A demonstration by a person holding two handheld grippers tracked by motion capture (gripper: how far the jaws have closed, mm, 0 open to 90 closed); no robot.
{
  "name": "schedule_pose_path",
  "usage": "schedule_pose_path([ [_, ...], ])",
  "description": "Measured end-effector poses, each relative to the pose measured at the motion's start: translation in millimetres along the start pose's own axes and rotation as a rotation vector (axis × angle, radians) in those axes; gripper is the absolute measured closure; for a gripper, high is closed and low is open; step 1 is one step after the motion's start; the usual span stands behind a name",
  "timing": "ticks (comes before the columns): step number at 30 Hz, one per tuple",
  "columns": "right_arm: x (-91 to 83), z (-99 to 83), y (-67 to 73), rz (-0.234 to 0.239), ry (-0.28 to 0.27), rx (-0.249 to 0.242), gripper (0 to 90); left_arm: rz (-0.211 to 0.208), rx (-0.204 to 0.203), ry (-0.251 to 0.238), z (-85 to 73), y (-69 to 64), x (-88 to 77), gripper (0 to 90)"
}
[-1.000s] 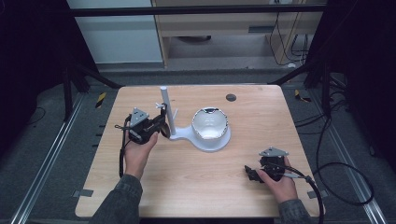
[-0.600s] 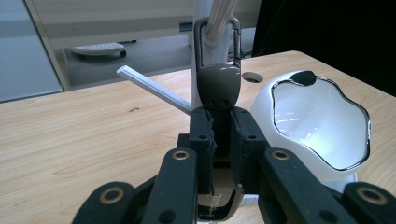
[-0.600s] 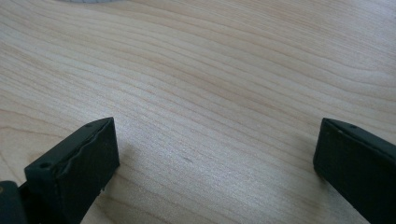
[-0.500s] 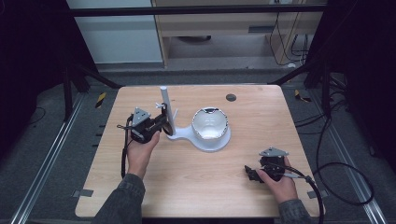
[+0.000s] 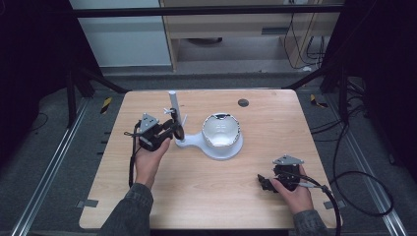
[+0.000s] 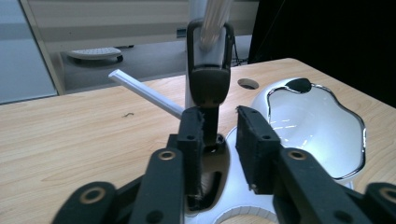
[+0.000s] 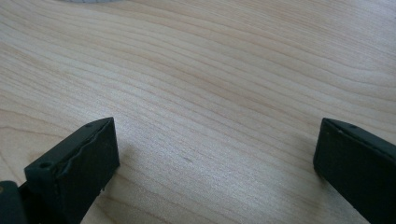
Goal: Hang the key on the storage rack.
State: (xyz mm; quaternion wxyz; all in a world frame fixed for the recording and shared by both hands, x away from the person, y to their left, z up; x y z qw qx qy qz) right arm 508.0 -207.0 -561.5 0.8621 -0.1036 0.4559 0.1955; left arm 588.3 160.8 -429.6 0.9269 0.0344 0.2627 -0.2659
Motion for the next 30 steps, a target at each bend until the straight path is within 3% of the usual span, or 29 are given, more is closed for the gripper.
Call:
schedule_pose_path([
  [15, -0.1, 0.0, -0.1, -0.001, -0.001, -0.003, 0.6, 0.018, 0.032, 0.033, -7.6, 3.2, -18.5, 53.9],
  [25, -0.2, -0.3, -0.1, -0.002, -0.001, -0.005, 0.7, 0.040, 0.047, 0.111, -14.1, 9.1, -25.0, 31.9],
  [30, -0.2, -0.3, -0.1, -0.002, -0.001, -0.005, 0.7, 0.045, 0.051, 0.175, -18.4, 11.1, -29.2, 23.5],
])
Point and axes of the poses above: each handheld gripper's, and its own axes: x roughly forward along the jaws, z roughly out of its top, y roughly to its left, the point moved 7 cm from there along x, roughly forward along the jaws, and after that the axes turned 12 degrees about y, right-handed, at the moved point
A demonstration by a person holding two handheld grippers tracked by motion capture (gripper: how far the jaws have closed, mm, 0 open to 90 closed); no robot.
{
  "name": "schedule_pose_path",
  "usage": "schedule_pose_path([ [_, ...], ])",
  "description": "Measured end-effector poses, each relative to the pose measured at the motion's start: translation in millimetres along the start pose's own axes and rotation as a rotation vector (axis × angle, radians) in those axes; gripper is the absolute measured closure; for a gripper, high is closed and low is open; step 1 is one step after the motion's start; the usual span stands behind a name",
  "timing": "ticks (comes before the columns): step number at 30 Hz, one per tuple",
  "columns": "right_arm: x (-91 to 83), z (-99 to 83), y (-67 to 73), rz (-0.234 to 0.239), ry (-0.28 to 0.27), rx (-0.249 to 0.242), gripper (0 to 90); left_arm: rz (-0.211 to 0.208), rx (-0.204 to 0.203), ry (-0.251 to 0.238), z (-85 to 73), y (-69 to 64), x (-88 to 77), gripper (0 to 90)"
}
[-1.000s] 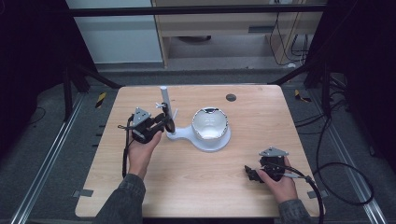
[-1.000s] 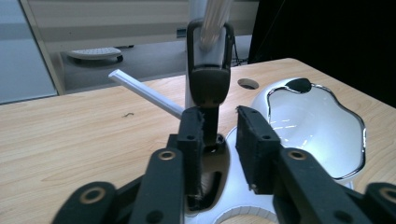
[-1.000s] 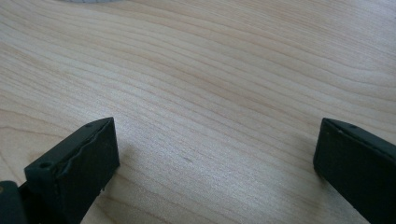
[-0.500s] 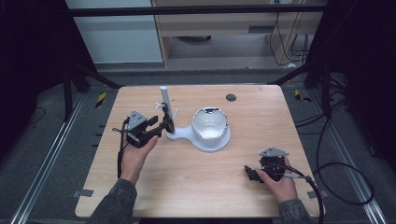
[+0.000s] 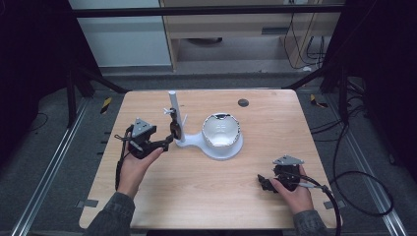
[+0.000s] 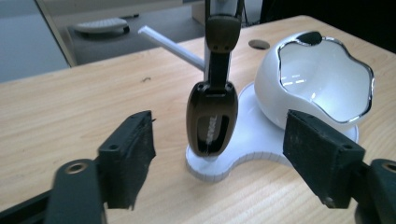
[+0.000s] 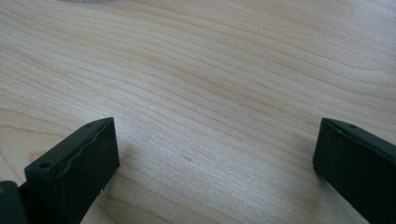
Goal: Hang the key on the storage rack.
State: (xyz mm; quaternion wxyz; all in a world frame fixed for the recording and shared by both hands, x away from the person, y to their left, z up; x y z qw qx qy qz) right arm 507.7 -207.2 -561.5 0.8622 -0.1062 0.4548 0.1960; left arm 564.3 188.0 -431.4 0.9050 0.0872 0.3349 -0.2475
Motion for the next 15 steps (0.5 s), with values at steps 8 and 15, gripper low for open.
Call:
schedule_pose_path([
  [8, -0.2, -0.1, 0.1, 0.001, -0.001, 0.000, 0.8, 0.039, 0.009, 0.115, -14.0, 6.4, -5.1, 19.8],
  [15, -0.1, -0.1, 0.0, -0.002, -0.001, 0.001, 0.8, 0.053, 0.013, 0.211, -28.6, 15.9, -5.3, 16.6],
])
Point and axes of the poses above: each handheld gripper's, and its own axes: x roughly forward along the jaws, z roughly out of its top, y roughly to its left, the point moved 7 cm from there along x, roughly forward along the jaws, and after that the axes turned 12 degrees about y, right-handed, at the moved point
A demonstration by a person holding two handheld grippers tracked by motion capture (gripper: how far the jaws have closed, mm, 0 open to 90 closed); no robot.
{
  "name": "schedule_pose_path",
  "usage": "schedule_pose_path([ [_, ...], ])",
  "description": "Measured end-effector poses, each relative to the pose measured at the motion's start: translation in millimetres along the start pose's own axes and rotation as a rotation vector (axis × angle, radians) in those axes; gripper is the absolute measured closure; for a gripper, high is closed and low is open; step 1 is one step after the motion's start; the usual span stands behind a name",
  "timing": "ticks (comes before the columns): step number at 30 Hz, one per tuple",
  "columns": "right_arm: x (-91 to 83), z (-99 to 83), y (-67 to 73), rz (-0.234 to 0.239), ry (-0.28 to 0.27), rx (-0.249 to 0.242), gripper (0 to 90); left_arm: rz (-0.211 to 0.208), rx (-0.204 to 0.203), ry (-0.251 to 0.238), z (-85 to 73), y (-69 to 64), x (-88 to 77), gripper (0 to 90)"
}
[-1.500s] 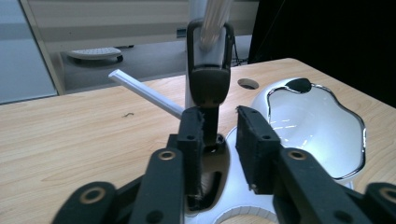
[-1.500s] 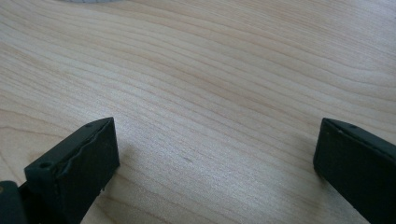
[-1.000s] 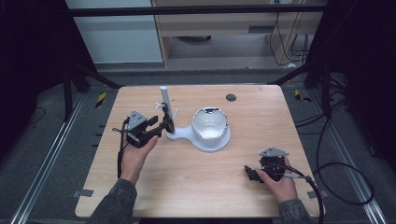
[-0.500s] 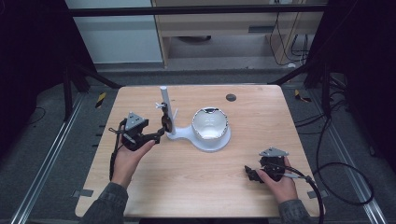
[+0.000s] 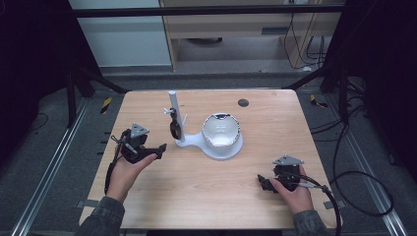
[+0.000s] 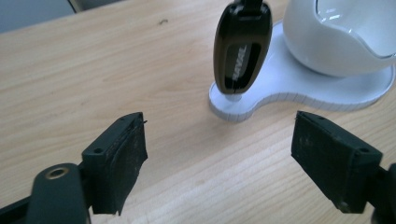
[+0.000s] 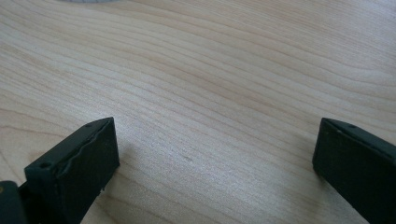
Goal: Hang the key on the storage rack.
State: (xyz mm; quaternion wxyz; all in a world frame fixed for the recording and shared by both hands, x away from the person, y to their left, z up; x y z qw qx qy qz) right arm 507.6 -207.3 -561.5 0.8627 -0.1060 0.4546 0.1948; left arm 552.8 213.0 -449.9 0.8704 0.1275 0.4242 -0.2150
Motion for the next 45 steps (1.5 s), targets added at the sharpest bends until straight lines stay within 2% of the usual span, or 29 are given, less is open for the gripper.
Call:
schedule_pose_path([
  [6, 0.0, 0.0, 0.0, 0.000, 0.000, 0.000, 0.8, 0.014, 0.014, 0.044, -9.2, 5.0, 2.5, 14.2],
  [13, 0.0, 0.0, 0.0, 0.000, 0.000, 0.001, 0.8, 0.017, -0.004, 0.096, -24.5, 14.9, 8.5, 10.4],
  [21, 0.0, 0.0, 0.0, 0.000, 0.000, 0.000, 0.8, 0.016, -0.022, 0.118, -39.1, 24.8, 14.1, 8.9],
  [25, 0.0, 0.0, 0.0, 0.000, 0.000, 0.000, 0.8, 0.033, -0.014, 0.130, -44.6, 29.8, 16.9, 8.1],
  [30, 0.0, 0.0, 0.0, 0.000, 0.000, 0.000, 0.8, 0.031, -0.016, 0.140, -51.6, 33.2, 20.5, 7.4],
  [45, -0.1, 0.0, 0.2, 0.002, 0.000, 0.000, 0.8, 0.038, -0.068, 0.154, -77.4, 50.5, 32.7, 7.2],
])
Point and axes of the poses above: each handheld gripper's, and its own axes: x roughly forward along the jaws, z roughly out of its top, y roughly to its left, the point moved 7 cm from there along x, roughly forward along the jaws, and after that the axes turned 12 degrees about y, right-handed, at the moved point
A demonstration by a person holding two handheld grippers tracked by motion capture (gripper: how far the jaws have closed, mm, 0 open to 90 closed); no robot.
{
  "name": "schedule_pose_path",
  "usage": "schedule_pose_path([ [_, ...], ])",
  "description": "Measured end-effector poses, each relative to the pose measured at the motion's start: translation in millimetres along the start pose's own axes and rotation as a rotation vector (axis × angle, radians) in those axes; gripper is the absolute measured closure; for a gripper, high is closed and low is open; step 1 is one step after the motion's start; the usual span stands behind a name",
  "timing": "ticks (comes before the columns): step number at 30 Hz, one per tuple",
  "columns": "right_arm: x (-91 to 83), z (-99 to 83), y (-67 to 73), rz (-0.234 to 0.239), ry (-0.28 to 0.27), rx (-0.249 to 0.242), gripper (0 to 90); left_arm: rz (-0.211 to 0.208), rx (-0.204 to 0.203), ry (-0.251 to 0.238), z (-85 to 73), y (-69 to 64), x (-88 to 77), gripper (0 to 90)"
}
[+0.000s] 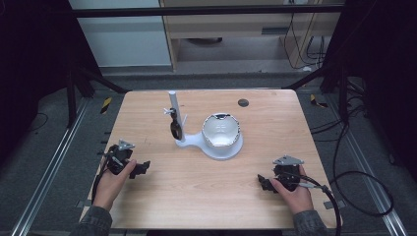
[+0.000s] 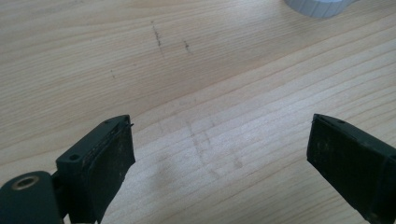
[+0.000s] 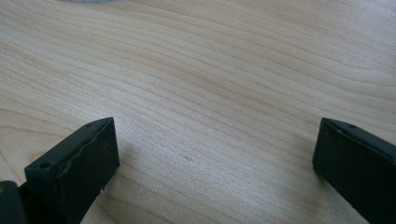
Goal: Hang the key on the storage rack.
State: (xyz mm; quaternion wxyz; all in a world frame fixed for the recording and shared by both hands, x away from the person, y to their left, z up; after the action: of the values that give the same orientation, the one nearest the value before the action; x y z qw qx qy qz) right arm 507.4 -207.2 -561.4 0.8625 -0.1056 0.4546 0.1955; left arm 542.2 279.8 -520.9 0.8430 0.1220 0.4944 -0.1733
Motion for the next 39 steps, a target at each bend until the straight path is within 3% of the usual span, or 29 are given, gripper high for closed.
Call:
schedule_pose_path([
  [7, 0.1, 0.0, -0.1, -0.002, 0.000, 0.000, 0.8, 0.001, -0.020, 0.005, -9.6, 7.0, 10.5, 7.3],
  [13, 0.1, 0.0, -0.1, -0.002, 0.000, 0.000, 0.8, 0.015, -0.017, -0.021, -12.5, 11.2, 18.4, 7.3],
  [21, 0.1, 0.0, -0.1, -0.002, 0.000, 0.001, 0.8, 0.017, 0.003, -0.038, -11.8, 7.4, 29.6, 6.5],
  [28, 0.1, 0.0, -0.1, -0.002, 0.000, 0.001, 0.8, -0.006, -0.006, -0.062, -7.7, 3.3, 34.0, 5.4],
  [39, 0.1, 0.0, -0.1, -0.002, 0.000, 0.000, 0.8, -0.004, -0.016, -0.091, -7.1, 2.0, 36.2, 3.9],
])
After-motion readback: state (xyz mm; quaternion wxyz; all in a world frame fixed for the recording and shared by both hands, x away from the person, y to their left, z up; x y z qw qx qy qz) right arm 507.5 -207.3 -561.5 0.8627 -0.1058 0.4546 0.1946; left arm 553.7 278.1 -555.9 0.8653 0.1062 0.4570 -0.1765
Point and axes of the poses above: each handheld gripper's, and its own axes: x roughly forward along the jaws, z roughly out of its top, y roughly to its left, the point moved 7 cm from there along x, roughly forward along the jaws, and after that the axes turned 12 degrees about y, right-handed, at the moved point
